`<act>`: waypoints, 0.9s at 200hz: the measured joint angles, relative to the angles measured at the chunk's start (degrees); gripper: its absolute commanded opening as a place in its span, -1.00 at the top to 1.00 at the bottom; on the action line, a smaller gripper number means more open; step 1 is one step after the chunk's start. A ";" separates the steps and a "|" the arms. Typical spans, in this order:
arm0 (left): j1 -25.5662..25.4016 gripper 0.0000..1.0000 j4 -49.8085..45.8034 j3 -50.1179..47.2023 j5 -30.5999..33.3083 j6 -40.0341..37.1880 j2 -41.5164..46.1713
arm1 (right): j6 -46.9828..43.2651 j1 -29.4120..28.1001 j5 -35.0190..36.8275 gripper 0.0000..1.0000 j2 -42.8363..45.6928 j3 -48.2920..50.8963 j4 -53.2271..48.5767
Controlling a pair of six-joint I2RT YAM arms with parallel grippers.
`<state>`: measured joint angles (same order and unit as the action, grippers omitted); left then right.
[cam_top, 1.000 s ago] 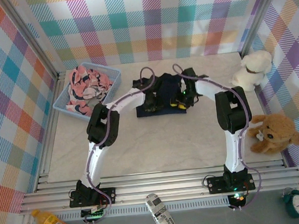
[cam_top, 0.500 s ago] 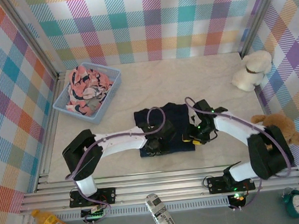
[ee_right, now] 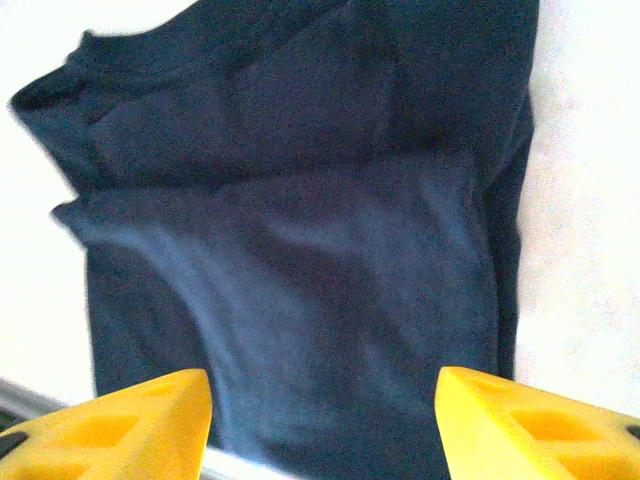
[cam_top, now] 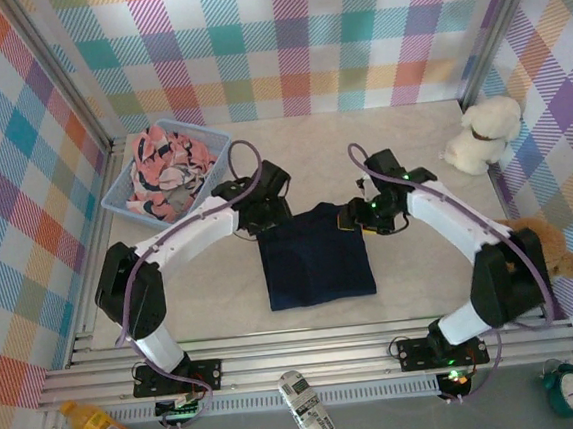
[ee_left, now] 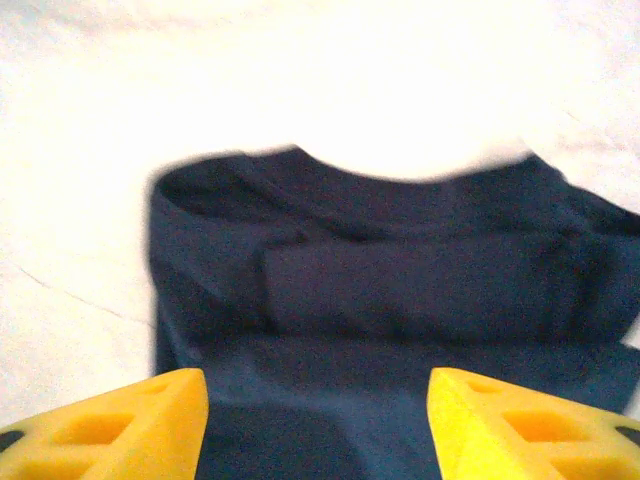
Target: Fold and stack the mixed laundry pile
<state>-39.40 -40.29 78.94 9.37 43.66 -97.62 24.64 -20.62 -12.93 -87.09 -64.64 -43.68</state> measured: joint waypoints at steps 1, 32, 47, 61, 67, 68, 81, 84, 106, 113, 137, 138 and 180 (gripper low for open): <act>0.09 -0.42 0.04 -0.09 0.00 0.00 0.00 | -0.07 0.04 0.04 -0.13 -0.26 -0.11 0.02; 1.84 -0.48 2.21 -4.28 -0.57 -2.95 -0.48 | -2.25 0.90 1.97 -0.10 -10.23 -3.10 2.29; 1.70 -0.43 4.52 -6.40 -1.64 -3.43 -1.07 | -3.04 1.16 2.01 -0.10 -12.98 -3.10 3.13; 1.66 -0.36 6.45 -8.41 -2.45 -3.58 -1.66 | -3.13 1.16 1.81 -0.09 -14.60 -3.08 4.07; 1.66 -0.32 7.06 -9.09 -2.62 -3.61 -1.97 | -3.13 1.16 1.70 -0.07 -15.02 -3.08 4.57; 1.66 -0.30 7.17 -9.16 -2.67 -3.63 -2.01 | -3.13 1.16 1.66 -0.06 -15.10 -3.08 4.68; 1.66 -0.19 8.50 -10.32 -3.26 -3.67 -2.82 | -3.17 1.16 1.36 0.04 -15.58 -3.08 5.64; 1.66 -0.15 8.72 -10.51 -3.48 -3.96 -2.95 | -2.99 1.16 1.27 0.06 -15.65 -3.08 5.84; 1.55 0.25 10.25 -11.10 -4.26 -3.93 -4.37 | -3.04 1.16 0.90 0.33 -15.87 -3.08 6.93; 1.44 0.51 10.80 -11.15 -4.39 -3.72 -4.81 | -3.06 1.16 0.90 0.46 -15.87 -3.08 7.10; 1.03 1.00 12.07 -11.26 -5.20 -4.22 -5.75 | -2.99 1.16 0.90 0.79 -15.87 -3.06 7.58; 0.98 1.00 12.07 -11.26 -5.20 -4.17 -5.77 | -3.06 1.16 0.90 0.80 -15.87 -3.06 7.58; 0.37 1.00 11.69 -12.61 -5.22 -2.95 -5.03 | -3.34 1.16 0.70 1.00 -15.26 -2.03 7.91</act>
<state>-39.03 -28.60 66.32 4.14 40.71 -102.65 21.30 -19.46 -12.23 -102.35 -66.67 -35.77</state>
